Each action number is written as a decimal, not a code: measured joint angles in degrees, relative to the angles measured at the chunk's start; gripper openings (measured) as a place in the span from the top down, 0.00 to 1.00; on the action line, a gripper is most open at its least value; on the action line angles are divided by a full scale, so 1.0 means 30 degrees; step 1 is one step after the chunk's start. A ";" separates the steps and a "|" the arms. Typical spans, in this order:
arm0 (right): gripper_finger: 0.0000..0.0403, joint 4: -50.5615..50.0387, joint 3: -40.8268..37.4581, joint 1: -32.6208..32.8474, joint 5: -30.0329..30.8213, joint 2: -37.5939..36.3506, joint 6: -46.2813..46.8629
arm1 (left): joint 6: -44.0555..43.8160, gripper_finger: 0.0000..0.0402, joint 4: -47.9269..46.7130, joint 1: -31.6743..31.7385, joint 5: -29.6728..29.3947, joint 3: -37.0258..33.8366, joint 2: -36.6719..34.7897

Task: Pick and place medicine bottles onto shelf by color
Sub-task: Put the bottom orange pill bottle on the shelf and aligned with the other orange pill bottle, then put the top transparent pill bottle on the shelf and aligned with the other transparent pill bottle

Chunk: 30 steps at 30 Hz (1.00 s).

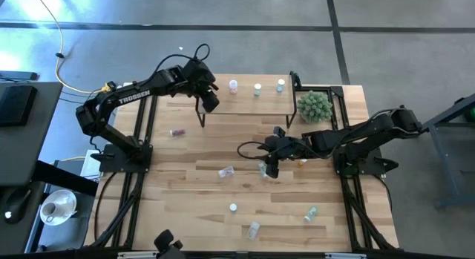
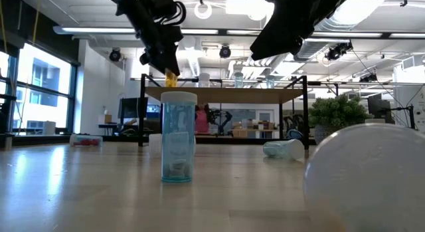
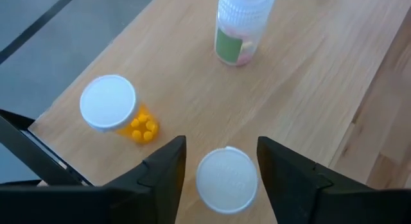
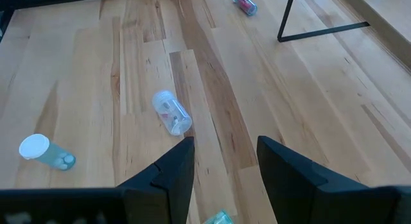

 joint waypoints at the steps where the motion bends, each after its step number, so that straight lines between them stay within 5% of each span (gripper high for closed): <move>1: 0.60 0.0000 0.0000 0.0000 -0.0003 0.0000 0.0000 | 0.0000 0.54 0.0121 0.0000 0.0004 0.0000 -0.0009; 17: 0.60 0.0000 0.0000 0.0000 -0.0003 0.0000 0.0000 | -0.0627 0.52 -0.0166 -0.0036 0.2328 0.0036 -0.3092; 30: 0.60 -0.0003 0.0003 0.0207 -0.0062 0.0000 0.0000 | -0.0484 0.52 -0.3437 -0.1472 0.2898 -0.0423 -0.6696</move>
